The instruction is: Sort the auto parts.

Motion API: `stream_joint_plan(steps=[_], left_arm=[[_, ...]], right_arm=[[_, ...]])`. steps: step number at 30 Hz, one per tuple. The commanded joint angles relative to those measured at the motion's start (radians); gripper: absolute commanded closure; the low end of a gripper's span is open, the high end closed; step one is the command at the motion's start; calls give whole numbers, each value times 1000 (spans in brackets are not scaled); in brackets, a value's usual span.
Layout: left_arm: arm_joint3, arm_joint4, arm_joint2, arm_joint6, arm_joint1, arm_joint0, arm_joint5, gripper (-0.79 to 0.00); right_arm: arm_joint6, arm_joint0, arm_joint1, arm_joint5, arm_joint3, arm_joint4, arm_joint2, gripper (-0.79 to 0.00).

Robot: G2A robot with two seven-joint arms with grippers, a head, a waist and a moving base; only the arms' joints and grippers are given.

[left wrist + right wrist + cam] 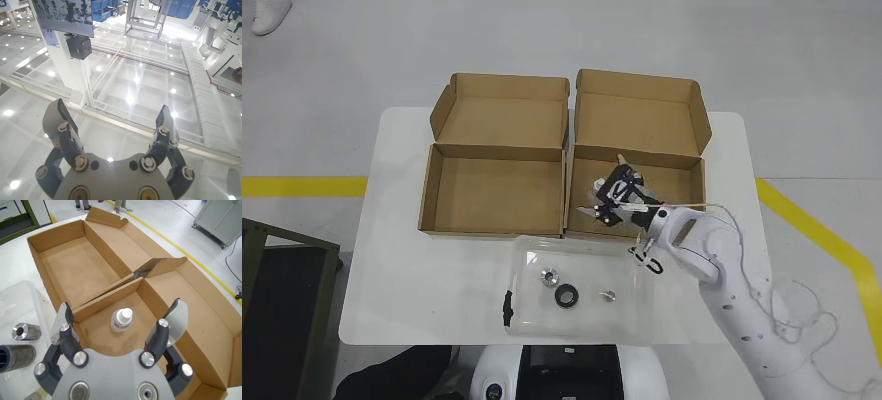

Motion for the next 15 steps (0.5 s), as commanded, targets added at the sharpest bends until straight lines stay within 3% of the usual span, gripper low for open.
stream_joint_plan(steps=[1,11,15], left_arm=[[0,0,0,0,0,0,0,-785],[0,0,0,0,0,0,0,-785],[0,0,0,0,0,0,0,-785]], right_arm=[[12,-31,7,-25,-58,-9,22,-785],[57,-211,40,-151,-244,-58,103,-785],[87,-284,54,-245,-287,-69,115,-785]])
